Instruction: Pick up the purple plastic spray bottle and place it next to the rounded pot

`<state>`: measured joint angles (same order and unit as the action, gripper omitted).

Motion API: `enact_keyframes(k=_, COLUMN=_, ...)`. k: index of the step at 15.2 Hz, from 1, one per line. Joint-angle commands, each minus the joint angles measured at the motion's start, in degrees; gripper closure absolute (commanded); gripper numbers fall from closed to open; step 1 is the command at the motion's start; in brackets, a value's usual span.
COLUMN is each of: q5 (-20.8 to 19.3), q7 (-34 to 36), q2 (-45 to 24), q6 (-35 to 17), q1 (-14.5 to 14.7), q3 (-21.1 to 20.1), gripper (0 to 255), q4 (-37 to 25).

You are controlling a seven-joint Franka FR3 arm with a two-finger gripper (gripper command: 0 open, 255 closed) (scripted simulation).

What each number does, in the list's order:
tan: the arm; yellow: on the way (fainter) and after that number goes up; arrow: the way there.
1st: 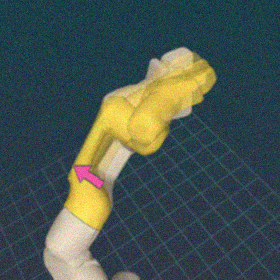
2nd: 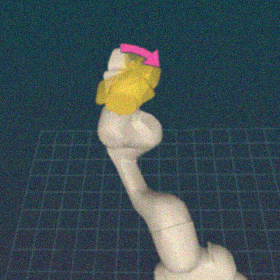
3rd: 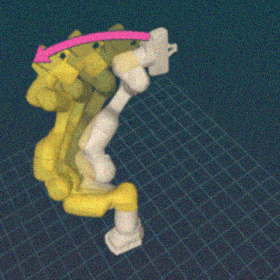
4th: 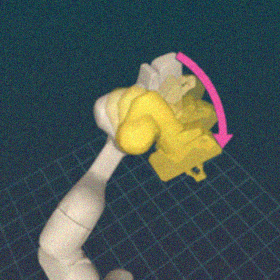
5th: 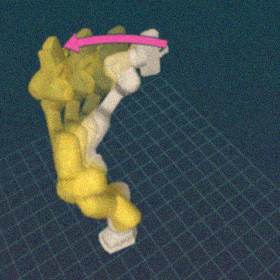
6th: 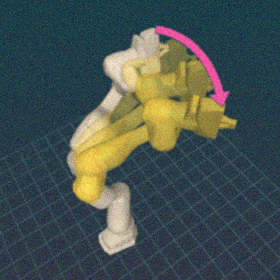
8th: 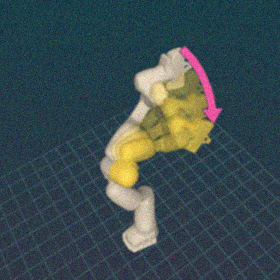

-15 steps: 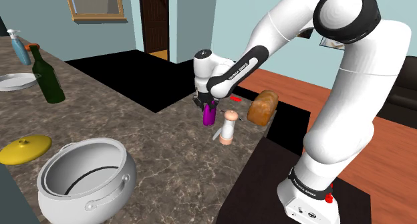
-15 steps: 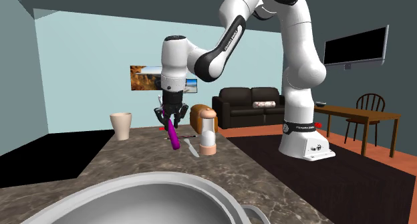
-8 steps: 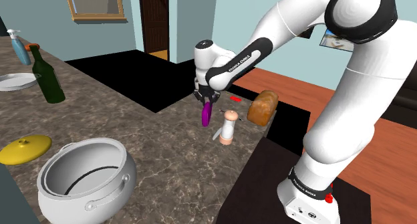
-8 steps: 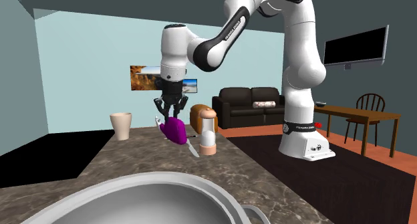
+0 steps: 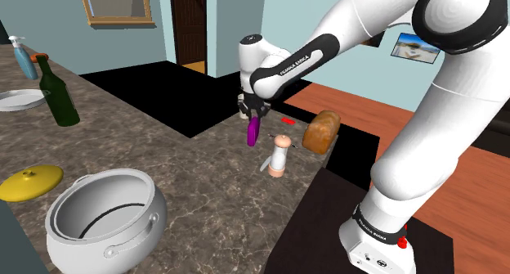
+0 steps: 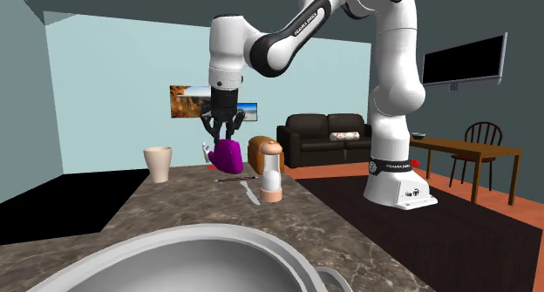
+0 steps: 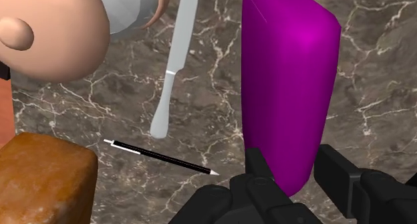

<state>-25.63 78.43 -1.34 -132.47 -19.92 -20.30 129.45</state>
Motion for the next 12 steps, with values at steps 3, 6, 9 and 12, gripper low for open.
enact_keyframes(k=3, q5=1.9, q7=-1.9, q2=1.8, q6=2.5, q1=0.0, q3=-0.1, gripper=255, q4=-1.1)
enact_keyframes(k=6, q5=3.1, q7=-3.3, q2=3.1, q6=4.4, q1=0.1, q3=-0.1, gripper=255, q4=-2.1)
enact_keyframes(k=9, q5=4.2, q7=-4.5, q2=4.3, q6=6.3, q1=0.2, q3=-0.1, gripper=255, q4=-3.2)
enact_keyframes(k=12, q5=5.2, q7=-5.7, q2=5.4, q6=8.3, q1=0.3, q3=-0.1, gripper=255, q4=-4.4)
